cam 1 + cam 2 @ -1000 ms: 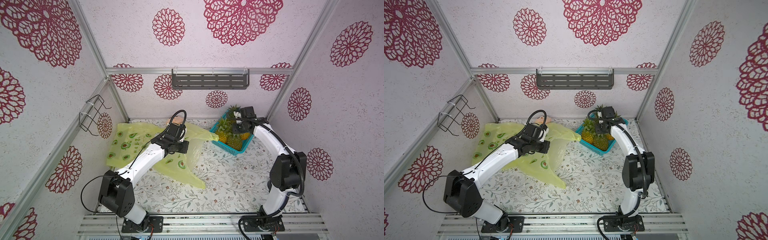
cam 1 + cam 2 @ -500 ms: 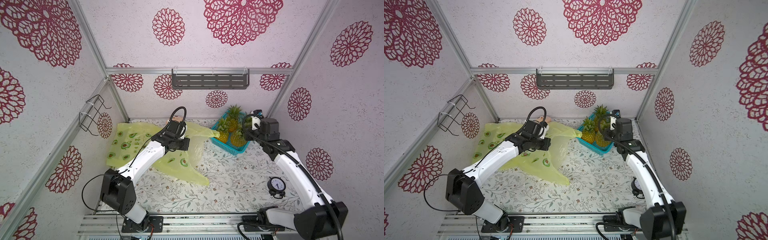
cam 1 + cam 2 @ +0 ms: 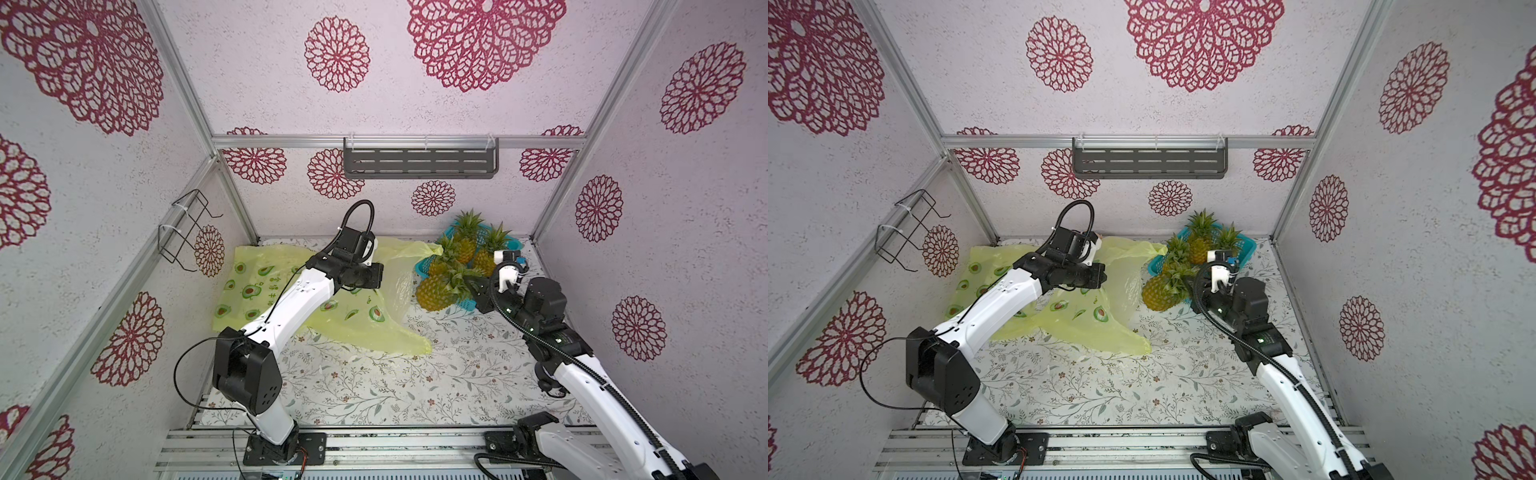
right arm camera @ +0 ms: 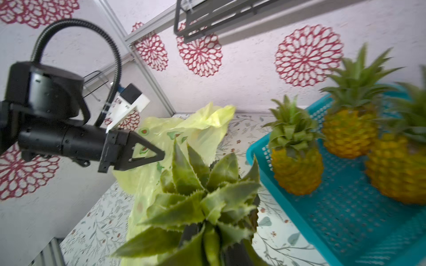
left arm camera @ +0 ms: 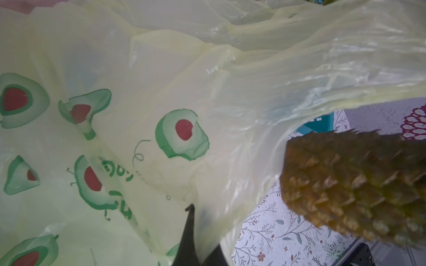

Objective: Place the pineapple into a plastic bag & tie a knot
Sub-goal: Place the pineapple in the plastic bag.

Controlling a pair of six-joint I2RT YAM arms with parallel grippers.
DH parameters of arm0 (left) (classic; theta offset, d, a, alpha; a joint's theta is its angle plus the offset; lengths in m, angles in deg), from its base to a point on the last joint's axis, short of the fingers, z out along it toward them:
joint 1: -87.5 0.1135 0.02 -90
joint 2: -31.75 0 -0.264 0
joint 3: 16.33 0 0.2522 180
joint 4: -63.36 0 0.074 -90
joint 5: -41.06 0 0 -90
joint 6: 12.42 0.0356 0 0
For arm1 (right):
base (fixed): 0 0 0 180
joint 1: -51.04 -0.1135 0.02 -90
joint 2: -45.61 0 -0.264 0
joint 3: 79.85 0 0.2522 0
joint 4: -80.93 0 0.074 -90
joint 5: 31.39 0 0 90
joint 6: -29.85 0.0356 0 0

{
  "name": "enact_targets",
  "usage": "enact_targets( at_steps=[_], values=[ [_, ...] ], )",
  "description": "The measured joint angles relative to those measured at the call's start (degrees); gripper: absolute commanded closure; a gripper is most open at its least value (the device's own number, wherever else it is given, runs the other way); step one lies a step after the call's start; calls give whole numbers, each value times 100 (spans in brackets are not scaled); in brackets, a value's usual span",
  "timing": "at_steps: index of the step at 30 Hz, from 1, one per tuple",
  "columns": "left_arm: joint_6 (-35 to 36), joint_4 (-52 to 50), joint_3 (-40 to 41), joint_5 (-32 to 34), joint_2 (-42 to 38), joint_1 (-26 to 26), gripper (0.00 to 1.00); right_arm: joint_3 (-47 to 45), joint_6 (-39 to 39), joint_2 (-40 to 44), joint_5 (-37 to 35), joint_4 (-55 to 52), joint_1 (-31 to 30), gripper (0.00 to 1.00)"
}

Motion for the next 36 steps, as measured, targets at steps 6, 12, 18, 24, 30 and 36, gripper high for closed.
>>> enact_targets(
  at_steps=[6, 12, 18, 24, 30, 36],
  values=[
    [-31, -138, -39, -125, 2, 0, 100, -55, 96, -573, 28, 1473, -737, 100],
    [-24, -308, -44, -223, -70, 24, 100, -223, -74, -1217, -234, 2780, -920, 100],
    [127, -389, -4, -310, -461, 59, 100, -802, -621, -1759, -699, 3228, -1032, 100],
    [278, -420, 20, -503, -629, 42, 100, -1012, -1113, -1759, -975, 2870, -1104, 100],
    [372, -474, 28, -575, -411, 63, 100, -610, -1141, -1788, -841, 2983, -1266, 100],
    [551, -647, 26, -645, -33, 63, 100, -387, -1322, -2297, -866, 3274, -1482, 100]
  ],
)
